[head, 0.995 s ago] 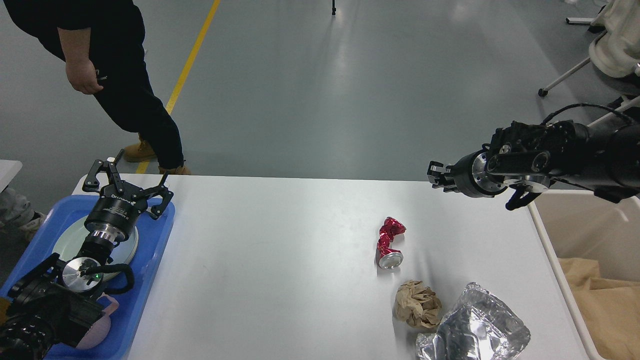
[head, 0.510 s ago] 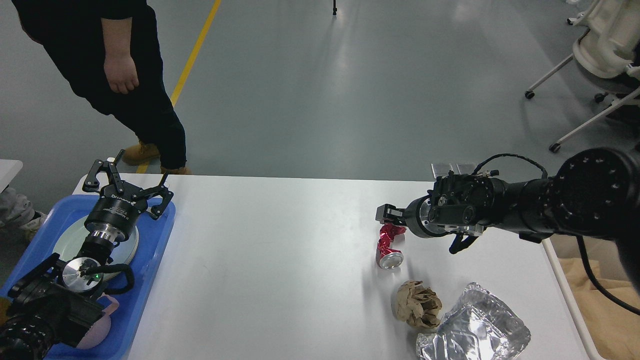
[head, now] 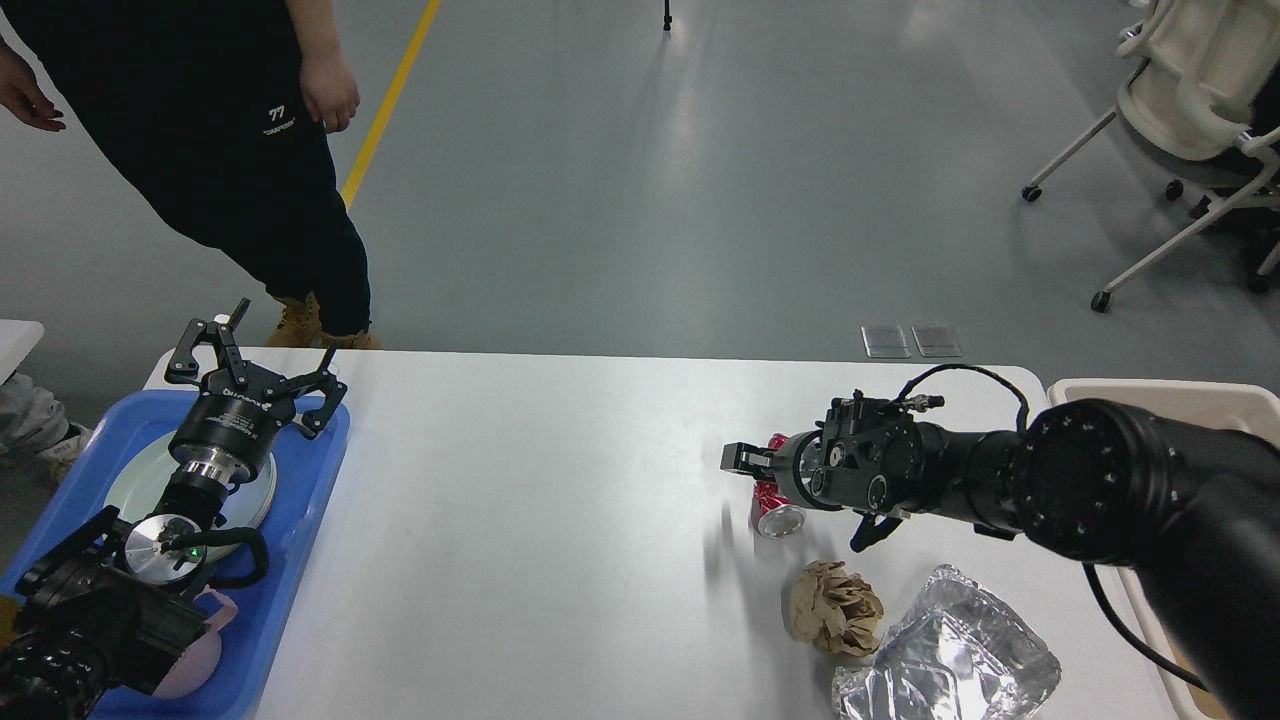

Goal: Tidy desktop

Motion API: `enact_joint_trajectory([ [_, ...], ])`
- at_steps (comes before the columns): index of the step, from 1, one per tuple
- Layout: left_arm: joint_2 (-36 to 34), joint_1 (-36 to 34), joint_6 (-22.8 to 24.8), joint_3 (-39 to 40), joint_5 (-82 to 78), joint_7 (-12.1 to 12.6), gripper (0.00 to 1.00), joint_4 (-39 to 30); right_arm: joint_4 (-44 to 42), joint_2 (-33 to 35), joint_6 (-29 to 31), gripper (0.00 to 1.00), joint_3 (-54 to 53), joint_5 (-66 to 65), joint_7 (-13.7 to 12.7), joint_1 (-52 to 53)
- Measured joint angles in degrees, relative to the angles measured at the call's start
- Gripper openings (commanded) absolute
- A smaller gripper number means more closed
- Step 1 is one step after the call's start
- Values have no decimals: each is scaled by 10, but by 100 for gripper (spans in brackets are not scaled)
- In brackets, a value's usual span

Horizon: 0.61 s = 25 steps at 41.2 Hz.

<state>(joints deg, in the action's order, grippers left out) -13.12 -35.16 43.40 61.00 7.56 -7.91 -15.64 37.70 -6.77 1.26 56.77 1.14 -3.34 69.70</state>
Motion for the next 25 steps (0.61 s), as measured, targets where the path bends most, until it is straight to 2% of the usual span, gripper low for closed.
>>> enact_joint_trajectory([
  [4, 0, 0, 0, 0, 0, 0, 96, 0, -29, -11, 0, 71, 3, -1, 0, -24],
  [6, 0, 0, 0, 0, 0, 0, 96, 0, -39, -14, 0, 62, 4, -4, 0, -35],
  [7, 0, 0, 0, 0, 0, 0, 96, 0, -42, -15, 0, 57, 5, -6, 0, -38],
  [8, 0, 0, 0, 0, 0, 0, 96, 0, -46, -16, 0, 44, 5, -10, 0, -43],
  [12, 0, 0, 0, 0, 0, 0, 96, 0, -51, -17, 0, 13, 6, -29, 0, -51],
  [14, 0, 0, 0, 0, 0, 0, 96, 0, -51, -17, 0, 1, 6, -34, -1, -52],
  [25, 0, 0, 0, 0, 0, 0, 96, 0, -45, -12, 4, 0, 15, -38, -2, -50],
])
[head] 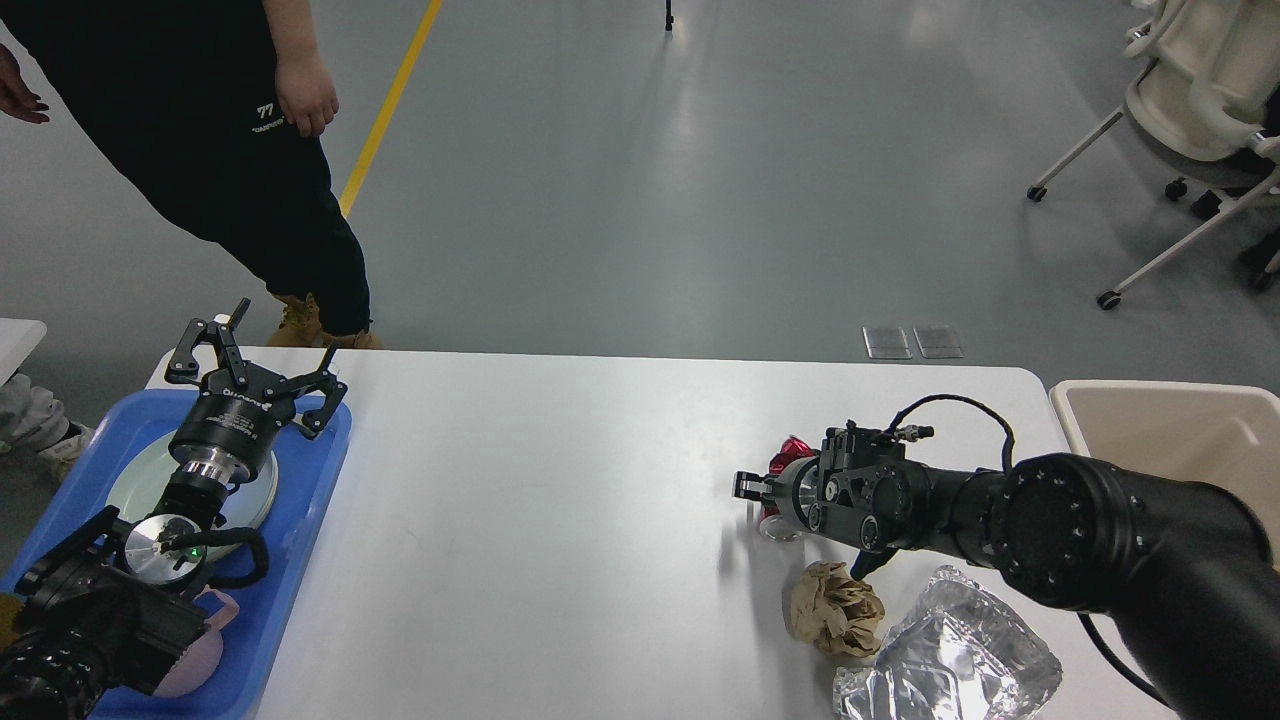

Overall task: Tidy desktop
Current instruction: 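Lift the red can and drop it into the white bin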

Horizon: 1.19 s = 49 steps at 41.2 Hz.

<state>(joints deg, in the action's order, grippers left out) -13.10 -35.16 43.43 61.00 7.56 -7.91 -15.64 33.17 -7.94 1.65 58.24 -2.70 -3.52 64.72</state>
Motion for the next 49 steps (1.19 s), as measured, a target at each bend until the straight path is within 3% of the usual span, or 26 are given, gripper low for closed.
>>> enact_joint_trajectory([
  [13, 0, 0, 0, 0, 0, 0, 96, 0, 62, 36, 1, 0, 3, 0, 3, 50],
  [27, 0, 0, 0, 0, 0, 0, 96, 0, 274, 205, 12, 0, -13, -2, 12, 284],
  [34, 0, 0, 0, 0, 0, 0, 96, 0, 335, 295, 54, 0, -12, -1, 18, 412],
  [41, 0, 0, 0, 0, 0, 0, 96, 0, 342, 373, 98, 0, -14, -1, 19, 477],
  [49, -1, 0, 0, 0, 0, 0, 96, 0, 246, 437, 78, 0, -17, -2, 19, 356],
])
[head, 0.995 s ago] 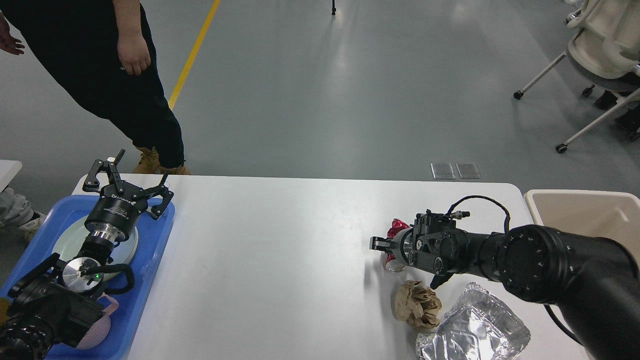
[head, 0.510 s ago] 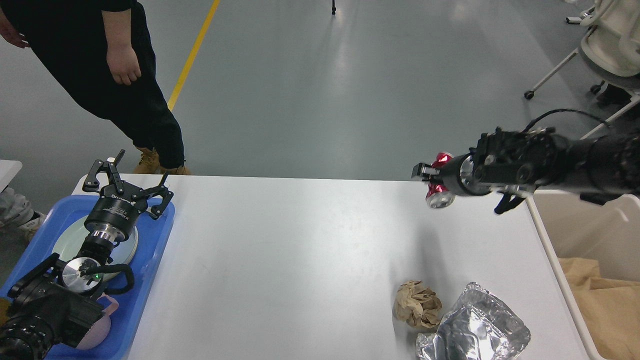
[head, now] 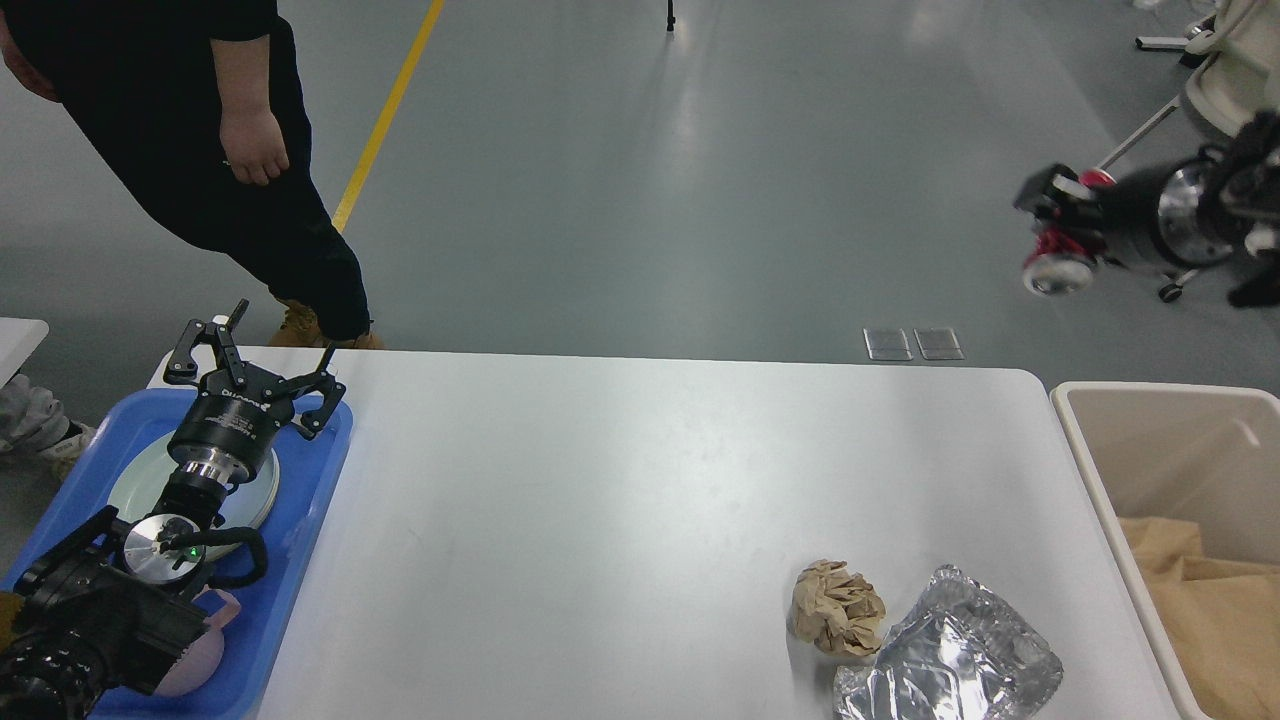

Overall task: Tidy desktop
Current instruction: 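Lift the red can and drop it into the white bin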

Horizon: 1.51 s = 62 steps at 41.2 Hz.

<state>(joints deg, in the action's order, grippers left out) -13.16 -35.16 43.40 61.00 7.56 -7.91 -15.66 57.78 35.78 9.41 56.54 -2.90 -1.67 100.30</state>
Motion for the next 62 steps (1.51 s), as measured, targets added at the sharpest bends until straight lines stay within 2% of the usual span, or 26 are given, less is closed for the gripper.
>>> enact_joint_trajectory([
  [3, 0, 0, 0, 0, 0, 0, 96, 0, -58, 12, -12, 0, -10, 0, 0, -96],
  [4, 0, 0, 0, 0, 0, 0, 96, 0, -74, 15, -14, 3, -14, 0, 0, -123],
  [10, 0, 0, 0, 0, 0, 0, 96, 0, -193, 11, -29, 78, -85, 1, -1, -305],
  [11, 0, 0, 0, 0, 0, 0, 96, 0, -208, 7, -32, 88, -97, 2, -2, -327],
  [13, 0, 0, 0, 0, 0, 0, 96, 0, -242, -3, -40, 98, -121, 4, -3, -373],
  [18, 0, 0, 0, 0, 0, 0, 96, 0, -307, -21, -56, 98, -151, 8, -3, -454],
  [27, 0, 0, 0, 0, 0, 0, 96, 0, -319, -24, -57, 99, -154, 9, -4, -497],
  [50, 0, 0, 0, 0, 0, 0, 96, 0, -259, -9, -48, 100, -96, 10, -6, -425],
  [55, 0, 0, 0, 0, 0, 0, 96, 0, -201, 15, -30, 99, -79, 10, -7, -392],
  [62, 0, 0, 0, 0, 0, 0, 96, 0, -26, 104, -8, 98, -20, -2, -6, -267],
])
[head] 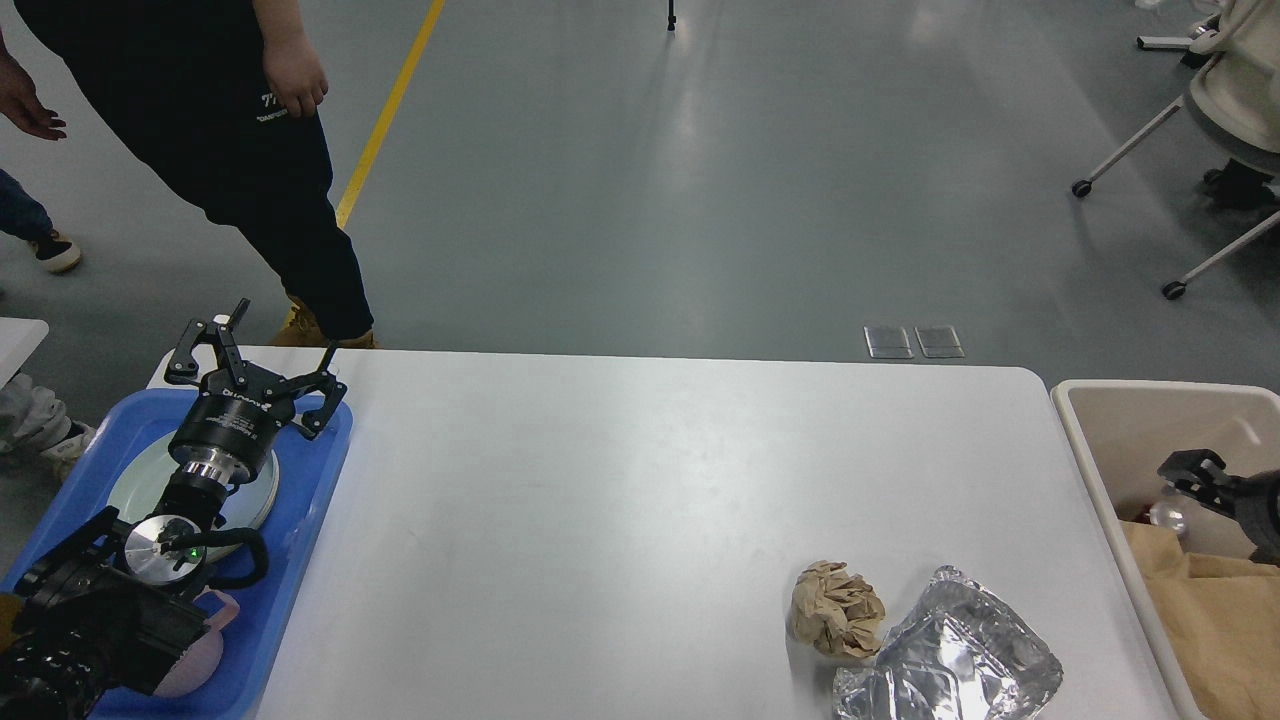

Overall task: Tidy desktop
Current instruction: 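Lift the red can and drop it into the white bin, then lower the right gripper and grasp the edge of the foil tray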

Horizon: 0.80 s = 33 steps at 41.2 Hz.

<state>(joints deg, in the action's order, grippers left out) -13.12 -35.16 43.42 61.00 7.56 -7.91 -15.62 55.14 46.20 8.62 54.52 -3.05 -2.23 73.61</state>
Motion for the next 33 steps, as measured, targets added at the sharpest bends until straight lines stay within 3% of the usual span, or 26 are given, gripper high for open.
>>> enact_joint_trajectory([
  [4, 0, 0, 0, 0, 0, 0, 96, 0, 78, 37, 28, 98, 48, -15, 0, 87],
  [10, 0, 0, 0, 0, 0, 0, 96, 0, 174, 84, 117, 98, 94, -31, 0, 202],
  [17, 0, 0, 0, 0, 0, 0, 96, 0, 219, 105, 190, 98, 98, -39, -1, 250],
  [23, 0, 0, 0, 0, 0, 0, 96, 0, 220, 77, 189, 97, 92, -49, -1, 212],
  [33, 0, 0, 0, 0, 0, 0, 96, 0, 213, 3, 122, 97, 64, -56, -1, 96],
])
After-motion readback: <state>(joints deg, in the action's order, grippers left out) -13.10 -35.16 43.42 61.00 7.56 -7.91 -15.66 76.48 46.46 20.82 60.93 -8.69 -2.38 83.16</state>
